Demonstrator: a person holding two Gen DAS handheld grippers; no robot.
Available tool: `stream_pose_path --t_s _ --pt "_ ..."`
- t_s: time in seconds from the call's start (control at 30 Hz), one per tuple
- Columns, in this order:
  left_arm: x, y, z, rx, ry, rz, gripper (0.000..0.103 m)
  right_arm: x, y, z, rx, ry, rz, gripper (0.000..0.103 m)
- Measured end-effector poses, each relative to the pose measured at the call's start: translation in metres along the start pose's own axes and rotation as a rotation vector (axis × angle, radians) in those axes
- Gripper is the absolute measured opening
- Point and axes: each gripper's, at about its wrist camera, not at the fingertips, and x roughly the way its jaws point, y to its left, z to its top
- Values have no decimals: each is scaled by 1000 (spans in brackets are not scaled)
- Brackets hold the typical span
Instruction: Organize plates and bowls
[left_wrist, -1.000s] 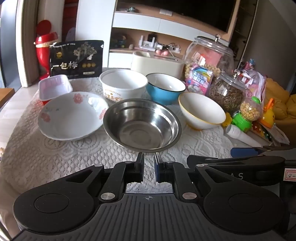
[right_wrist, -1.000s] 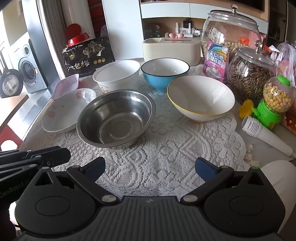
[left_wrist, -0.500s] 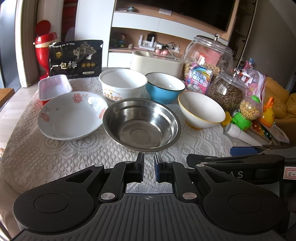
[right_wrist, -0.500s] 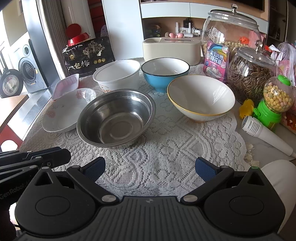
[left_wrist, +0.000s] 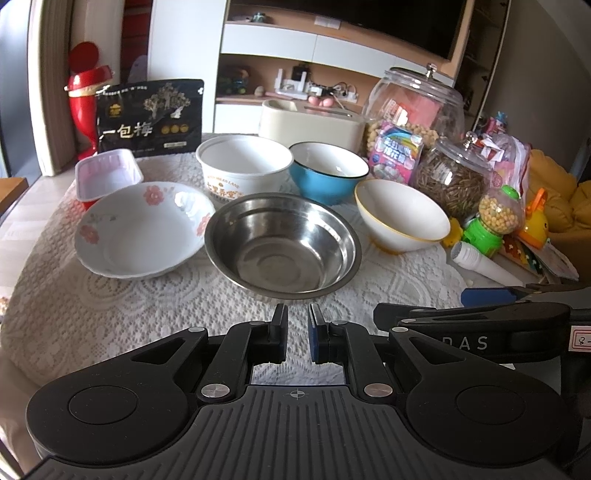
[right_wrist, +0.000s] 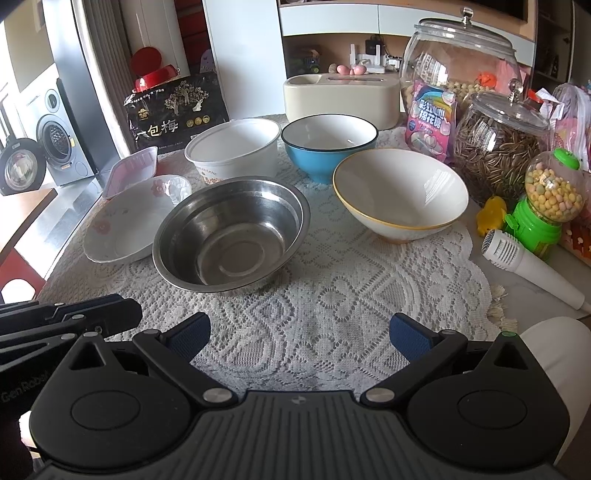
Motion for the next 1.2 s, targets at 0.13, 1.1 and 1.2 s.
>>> stream_pose_path --t_s 0.13,1.1,1.2 --pt "1 2 -1 -2 5 3 13 0 -1 -1 4 4 2 103" --pt "1 2 -1 -1 6 4 13 1 0 -2 6 6 0 103" --pt "1 2 -1 -2 6 3 13 1 0 -1 6 6 1 103"
